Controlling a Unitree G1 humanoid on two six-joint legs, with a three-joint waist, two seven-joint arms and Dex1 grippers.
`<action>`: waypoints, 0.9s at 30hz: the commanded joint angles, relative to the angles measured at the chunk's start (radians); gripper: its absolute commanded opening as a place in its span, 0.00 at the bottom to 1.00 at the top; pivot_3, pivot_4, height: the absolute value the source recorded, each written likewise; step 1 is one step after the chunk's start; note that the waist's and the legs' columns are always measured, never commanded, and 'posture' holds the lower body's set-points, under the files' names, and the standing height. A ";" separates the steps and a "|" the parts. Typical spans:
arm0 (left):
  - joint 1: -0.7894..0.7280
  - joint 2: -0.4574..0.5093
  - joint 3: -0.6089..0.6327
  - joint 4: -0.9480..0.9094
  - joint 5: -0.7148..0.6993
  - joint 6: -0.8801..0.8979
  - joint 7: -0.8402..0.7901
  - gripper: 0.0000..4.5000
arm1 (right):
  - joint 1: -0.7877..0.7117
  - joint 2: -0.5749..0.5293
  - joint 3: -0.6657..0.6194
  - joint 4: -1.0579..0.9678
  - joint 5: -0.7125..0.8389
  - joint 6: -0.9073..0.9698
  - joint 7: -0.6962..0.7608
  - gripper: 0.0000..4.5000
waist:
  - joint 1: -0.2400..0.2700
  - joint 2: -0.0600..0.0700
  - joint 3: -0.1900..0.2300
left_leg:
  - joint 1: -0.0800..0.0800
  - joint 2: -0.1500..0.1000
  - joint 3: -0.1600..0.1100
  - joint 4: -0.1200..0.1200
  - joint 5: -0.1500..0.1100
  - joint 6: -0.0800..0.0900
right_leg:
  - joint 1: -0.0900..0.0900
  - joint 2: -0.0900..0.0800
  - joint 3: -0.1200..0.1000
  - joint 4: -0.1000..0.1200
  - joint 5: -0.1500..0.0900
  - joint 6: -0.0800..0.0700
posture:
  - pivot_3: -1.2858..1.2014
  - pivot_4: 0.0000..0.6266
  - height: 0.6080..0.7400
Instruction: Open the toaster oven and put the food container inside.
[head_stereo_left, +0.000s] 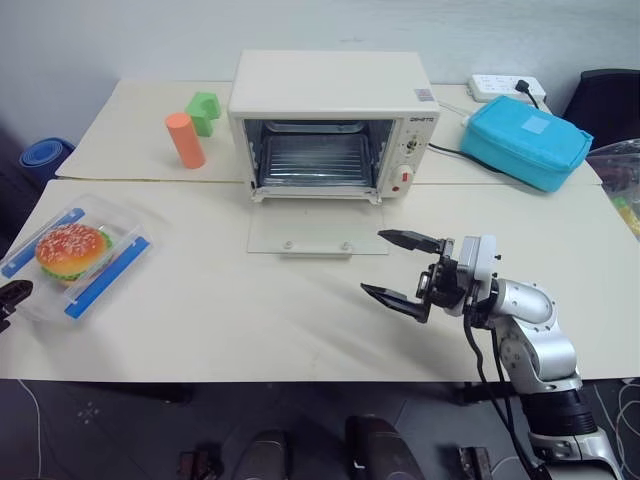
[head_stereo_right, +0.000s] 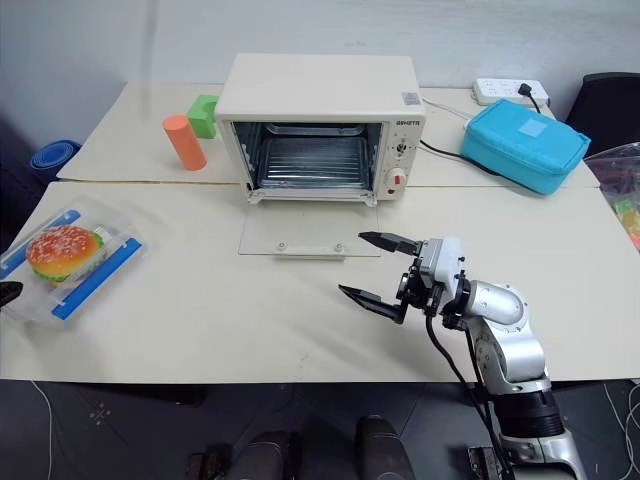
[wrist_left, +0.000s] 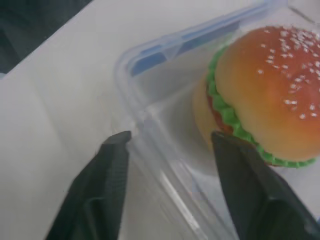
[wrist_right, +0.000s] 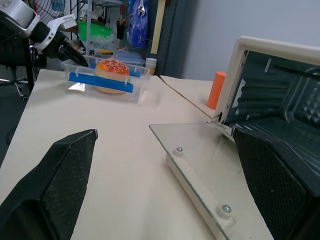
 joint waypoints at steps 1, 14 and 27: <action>-0.015 0.034 -0.008 0.000 0.035 -0.002 -0.022 0.30 | -0.011 -0.017 -0.033 0.001 0.005 -0.030 0.011 1.00 | -0.001 0.000 0.000 | 0.000 0.000 0.000 0.000 0.000 0.000 | 0.000 0.000 0.000 0.000 0.000 0.000 | 0.52 0.24 1.00; -0.228 0.110 -0.170 -0.194 0.028 0.162 -0.090 0.04 | 0.081 -0.074 -0.094 -0.044 0.013 -0.015 -0.015 1.00 | 0.017 0.000 0.000 | -0.002 -0.001 -0.001 0.002 0.000 0.000 | 0.000 -0.001 -0.001 0.000 0.000 0.000 | 0.52 0.24 1.00; -0.842 -0.267 -0.608 -0.126 0.149 0.302 0.015 0.04 | 0.313 -0.082 -0.182 -0.187 -0.004 -0.022 -0.135 1.00 | 0.023 -0.001 0.001 | -0.004 -0.002 0.002 0.013 0.000 0.000 | 0.000 0.002 0.001 0.013 0.001 0.002 | 0.52 0.24 1.00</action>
